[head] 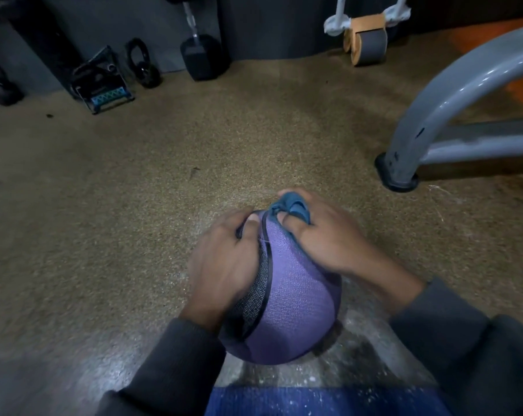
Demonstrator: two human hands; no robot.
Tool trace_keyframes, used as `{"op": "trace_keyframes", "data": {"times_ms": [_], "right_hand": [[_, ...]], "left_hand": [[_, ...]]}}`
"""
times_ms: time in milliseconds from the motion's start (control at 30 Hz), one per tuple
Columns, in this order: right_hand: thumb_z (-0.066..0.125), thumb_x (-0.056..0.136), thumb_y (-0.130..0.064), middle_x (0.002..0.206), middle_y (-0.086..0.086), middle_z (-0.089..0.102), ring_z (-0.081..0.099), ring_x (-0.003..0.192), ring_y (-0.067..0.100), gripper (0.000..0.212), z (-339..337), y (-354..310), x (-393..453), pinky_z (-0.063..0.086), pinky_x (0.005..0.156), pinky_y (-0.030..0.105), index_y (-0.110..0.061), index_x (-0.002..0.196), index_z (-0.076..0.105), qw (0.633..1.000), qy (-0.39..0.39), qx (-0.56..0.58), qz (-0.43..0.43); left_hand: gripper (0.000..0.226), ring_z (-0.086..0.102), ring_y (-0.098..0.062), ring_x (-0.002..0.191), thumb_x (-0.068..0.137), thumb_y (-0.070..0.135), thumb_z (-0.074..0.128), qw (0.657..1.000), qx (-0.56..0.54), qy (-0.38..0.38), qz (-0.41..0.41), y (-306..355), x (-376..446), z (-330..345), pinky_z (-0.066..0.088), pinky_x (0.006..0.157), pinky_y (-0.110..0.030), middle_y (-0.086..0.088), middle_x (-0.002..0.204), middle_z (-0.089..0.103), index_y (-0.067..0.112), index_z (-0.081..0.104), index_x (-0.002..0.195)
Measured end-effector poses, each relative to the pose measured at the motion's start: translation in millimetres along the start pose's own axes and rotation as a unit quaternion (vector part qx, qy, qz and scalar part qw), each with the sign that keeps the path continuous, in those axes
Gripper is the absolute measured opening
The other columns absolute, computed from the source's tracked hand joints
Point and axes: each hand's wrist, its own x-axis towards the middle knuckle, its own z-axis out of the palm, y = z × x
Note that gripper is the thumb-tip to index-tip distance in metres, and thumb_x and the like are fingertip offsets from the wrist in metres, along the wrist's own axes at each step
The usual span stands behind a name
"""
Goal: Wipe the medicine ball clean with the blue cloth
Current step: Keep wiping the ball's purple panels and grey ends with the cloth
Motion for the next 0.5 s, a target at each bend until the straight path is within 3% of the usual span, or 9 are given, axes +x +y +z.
{"op": "trace_keyframes", "data": {"times_ms": [100, 167, 200, 267, 333, 367, 433, 500], "right_hand": [[0.032, 0.084, -0.049, 0.144, -0.012, 0.043, 0.043, 0.120, 0.019, 0.059, 10, -27, -49, 0.039, 0.096, 0.041, -0.038, 0.142, 0.039, 0.985, 0.060, -0.122, -0.111], [0.039, 0.085, -0.047, 0.143, -0.014, 0.044, 0.044, 0.117, 0.017, 0.056, 10, -28, -51, 0.041, 0.092, 0.041, -0.039, 0.140, 0.040, 0.984, 0.061, -0.098, -0.134], [0.044, 0.088, -0.045, 0.142, -0.014, 0.046, 0.046, 0.117, 0.017, 0.050, 8, -20, -37, 0.041, 0.094, 0.040, -0.039, 0.138, 0.043, 0.989, 0.052, -0.074, -0.117], [0.049, 0.093, -0.043, 0.132, -0.012, 0.056, 0.052, 0.116, 0.015, 0.035, 1, 0, -1, 0.039, 0.103, 0.040, -0.037, 0.127, 0.053, 0.999, -0.034, 0.034, -0.004], [0.049, 0.095, -0.044, 0.109, -0.008, 0.065, 0.061, 0.103, 0.018, 0.022, -7, 16, 19, 0.044, 0.098, 0.042, -0.030, 0.107, 0.061, 0.980, -0.084, 0.140, 0.110], [0.049, 0.096, -0.043, 0.102, -0.007, 0.065, 0.061, 0.098, 0.018, 0.019, -8, 17, 18, 0.045, 0.092, 0.038, -0.029, 0.102, 0.061, 0.981, -0.086, 0.130, 0.118], [0.049, 0.097, -0.042, 0.113, -0.012, 0.061, 0.055, 0.105, 0.015, 0.021, -2, 12, 1, 0.041, 0.088, 0.033, -0.034, 0.113, 0.058, 0.996, -0.055, 0.038, 0.050], [0.047, 0.093, -0.044, 0.134, -0.017, 0.050, 0.044, 0.117, 0.012, 0.040, 1, -4, -25, 0.038, 0.096, 0.035, -0.039, 0.133, 0.048, 0.997, 0.003, -0.051, -0.057]], "left_hand": [[0.045, 0.051, -0.013, 0.130, 0.094, 0.051, 0.036, 1.000, 0.003, -0.012, 0.004, -5, 5, -2, 0.039, 0.106, -0.033, 0.016, 0.142, 0.055, 0.042, 0.058, 0.132], [0.046, 0.051, -0.010, 0.128, 0.092, 0.049, 0.036, 0.999, -0.025, -0.014, 0.017, -7, 5, -3, 0.038, 0.103, -0.026, 0.017, 0.140, 0.056, 0.039, 0.061, 0.130], [0.047, 0.051, -0.008, 0.128, 0.091, 0.050, 0.036, 0.999, -0.033, -0.009, 0.026, -9, 4, -3, 0.036, 0.101, -0.023, 0.018, 0.138, 0.057, 0.039, 0.062, 0.129], [0.049, 0.049, -0.006, 0.128, 0.088, 0.051, 0.035, 0.999, -0.024, 0.007, 0.032, -10, -1, -2, 0.033, 0.100, -0.022, 0.020, 0.137, 0.057, 0.040, 0.063, 0.127], [0.047, 0.047, -0.006, 0.129, 0.091, 0.051, 0.035, 0.999, -0.008, 0.020, 0.030, -8, -7, -2, 0.031, 0.102, -0.023, 0.022, 0.138, 0.056, 0.041, 0.063, 0.127], [0.043, 0.047, -0.006, 0.129, 0.094, 0.050, 0.037, 0.999, -0.002, 0.022, 0.025, -7, -8, -2, 0.031, 0.101, -0.024, 0.021, 0.138, 0.055, 0.042, 0.062, 0.128], [0.036, 0.049, -0.008, 0.128, 0.098, 0.046, 0.042, 1.000, -0.007, 0.020, 0.019, -7, -7, -3, 0.033, 0.101, -0.026, 0.021, 0.138, 0.056, 0.043, 0.062, 0.127], [0.041, 0.050, -0.006, 0.125, 0.093, 0.051, 0.038, 0.999, -0.022, 0.011, 0.029, -11, -6, -4, 0.037, 0.101, -0.027, 0.023, 0.136, 0.056, 0.046, 0.062, 0.125]]}}
